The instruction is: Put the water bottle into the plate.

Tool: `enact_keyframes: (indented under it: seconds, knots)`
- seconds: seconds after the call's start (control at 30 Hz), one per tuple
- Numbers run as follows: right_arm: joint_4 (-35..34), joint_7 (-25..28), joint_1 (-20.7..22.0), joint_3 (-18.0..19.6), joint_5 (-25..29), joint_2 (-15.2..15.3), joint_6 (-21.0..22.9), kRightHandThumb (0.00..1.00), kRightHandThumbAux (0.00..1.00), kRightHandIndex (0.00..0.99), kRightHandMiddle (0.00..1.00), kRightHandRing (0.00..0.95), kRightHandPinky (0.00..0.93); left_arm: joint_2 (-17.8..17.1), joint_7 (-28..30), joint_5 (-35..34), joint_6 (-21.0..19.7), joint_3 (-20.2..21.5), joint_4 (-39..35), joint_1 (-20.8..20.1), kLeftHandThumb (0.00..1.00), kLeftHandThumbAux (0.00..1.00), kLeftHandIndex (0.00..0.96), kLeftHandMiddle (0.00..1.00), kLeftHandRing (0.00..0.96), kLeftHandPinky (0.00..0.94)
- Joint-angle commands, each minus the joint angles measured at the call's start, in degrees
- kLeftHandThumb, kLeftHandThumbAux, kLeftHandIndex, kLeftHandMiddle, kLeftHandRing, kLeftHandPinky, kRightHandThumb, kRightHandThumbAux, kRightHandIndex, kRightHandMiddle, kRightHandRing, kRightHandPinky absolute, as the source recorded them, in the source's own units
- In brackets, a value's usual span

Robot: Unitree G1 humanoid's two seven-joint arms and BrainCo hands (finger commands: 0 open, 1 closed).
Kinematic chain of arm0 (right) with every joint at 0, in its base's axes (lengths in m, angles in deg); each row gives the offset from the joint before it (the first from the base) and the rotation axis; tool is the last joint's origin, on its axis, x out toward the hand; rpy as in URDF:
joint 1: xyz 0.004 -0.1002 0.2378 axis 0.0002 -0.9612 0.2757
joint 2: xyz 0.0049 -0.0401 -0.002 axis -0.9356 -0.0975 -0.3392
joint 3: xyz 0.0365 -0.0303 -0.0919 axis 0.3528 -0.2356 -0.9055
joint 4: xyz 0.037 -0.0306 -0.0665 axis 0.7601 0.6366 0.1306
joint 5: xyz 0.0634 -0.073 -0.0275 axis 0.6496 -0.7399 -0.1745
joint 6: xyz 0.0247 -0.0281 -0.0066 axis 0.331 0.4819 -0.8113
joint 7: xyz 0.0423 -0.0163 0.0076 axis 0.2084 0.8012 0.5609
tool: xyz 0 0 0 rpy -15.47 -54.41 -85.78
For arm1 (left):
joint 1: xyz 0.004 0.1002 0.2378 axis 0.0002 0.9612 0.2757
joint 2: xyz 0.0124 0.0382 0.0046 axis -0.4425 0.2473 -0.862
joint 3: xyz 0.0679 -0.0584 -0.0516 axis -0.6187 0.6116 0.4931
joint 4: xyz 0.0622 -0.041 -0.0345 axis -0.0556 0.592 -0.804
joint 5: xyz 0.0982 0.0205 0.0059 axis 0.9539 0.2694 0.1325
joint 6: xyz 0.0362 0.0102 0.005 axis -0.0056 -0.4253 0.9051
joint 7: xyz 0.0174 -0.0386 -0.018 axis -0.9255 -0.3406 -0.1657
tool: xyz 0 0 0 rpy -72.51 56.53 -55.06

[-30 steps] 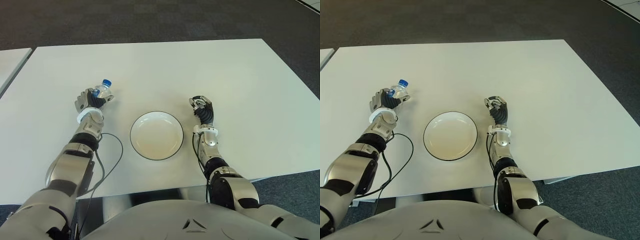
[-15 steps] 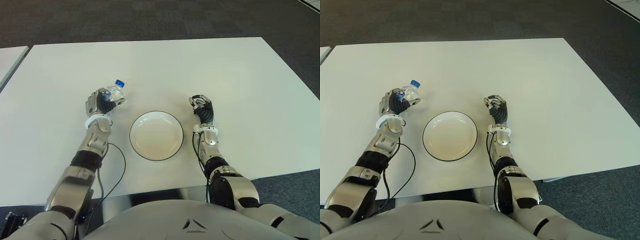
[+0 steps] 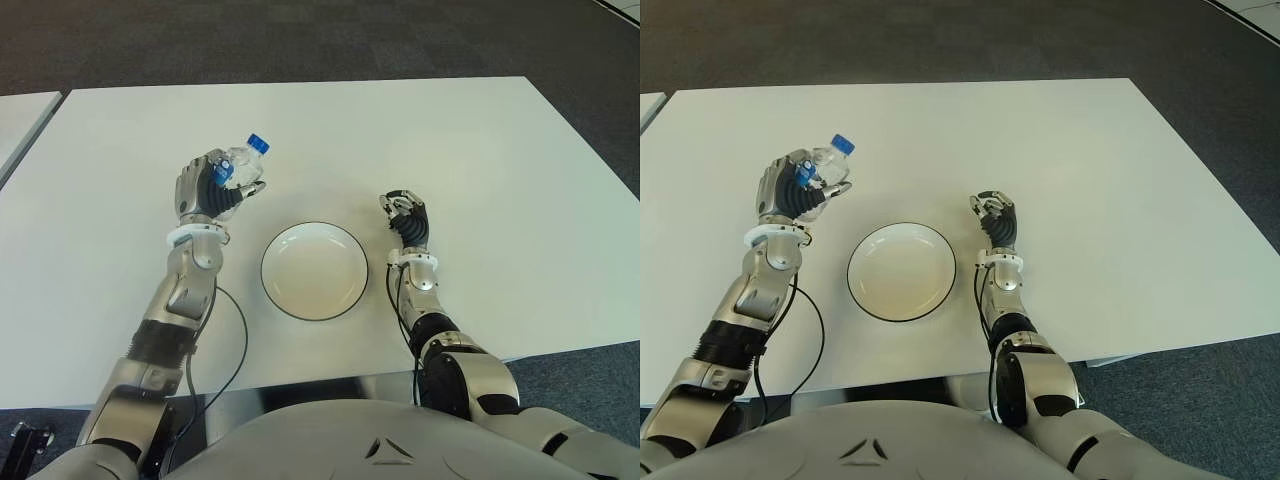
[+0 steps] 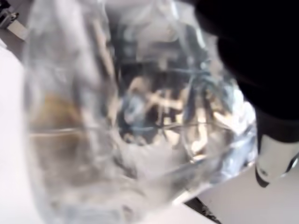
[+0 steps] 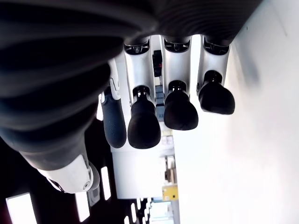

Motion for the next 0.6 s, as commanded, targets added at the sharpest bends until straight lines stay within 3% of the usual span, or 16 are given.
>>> enact_keyframes:
  seconds: [0.03, 0.23, 0.6]
  knots:
    - [1.0, -0.6, -0.8, -0.1, 0.0, -0.1, 1.8, 0.708, 0.726, 0.439, 0.804, 0.803, 0.815, -0.6, 2.1, 1.4, 2.4, -0.7, -4.1, 2.0, 0.851, 0.670, 0.395, 0.532, 0.868, 0.839]
    - [1.2, -0.3, -0.8, -0.1, 0.2, -0.1, 1.4, 0.708, 0.726, 0.439, 0.804, 0.802, 0.812, -1.6, 3.6, 3.1, 7.4, -2.2, -6.0, 2.5, 0.851, 0.669, 0.396, 0.533, 0.871, 0.840]
    - [1.4, -0.5, -0.9, -0.3, 0.0, -0.2, 1.1, 0.709, 0.725, 0.439, 0.806, 0.803, 0.809, -1.7, 9.0, 7.8, 10.4, -6.8, -13.2, 5.2, 0.852, 0.668, 0.398, 0.538, 0.875, 0.842]
